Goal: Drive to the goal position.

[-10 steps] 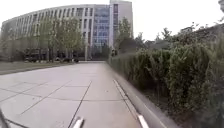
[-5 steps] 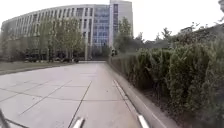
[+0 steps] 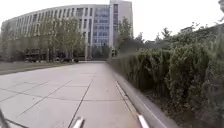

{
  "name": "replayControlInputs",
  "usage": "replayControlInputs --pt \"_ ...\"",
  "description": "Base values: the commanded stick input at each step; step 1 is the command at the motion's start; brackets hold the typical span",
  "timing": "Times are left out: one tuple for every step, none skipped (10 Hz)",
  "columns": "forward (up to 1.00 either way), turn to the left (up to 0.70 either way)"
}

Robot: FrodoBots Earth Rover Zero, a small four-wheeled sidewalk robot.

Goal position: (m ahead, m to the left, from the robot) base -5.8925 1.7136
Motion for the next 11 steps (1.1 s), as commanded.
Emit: replayControlInputs --pt "0.0 0.0" --pt "0.01 0.0" --pt "0.03 0.0" --pt "0.04 0.0" --pt "0.0 0.0" --pt "0.0 0.0" --pt "0.0 0.0" --pt "0.0 0.0" --pt "0.0 0.0" --pt "0.0 0.0" --pt "0.0 0.0"
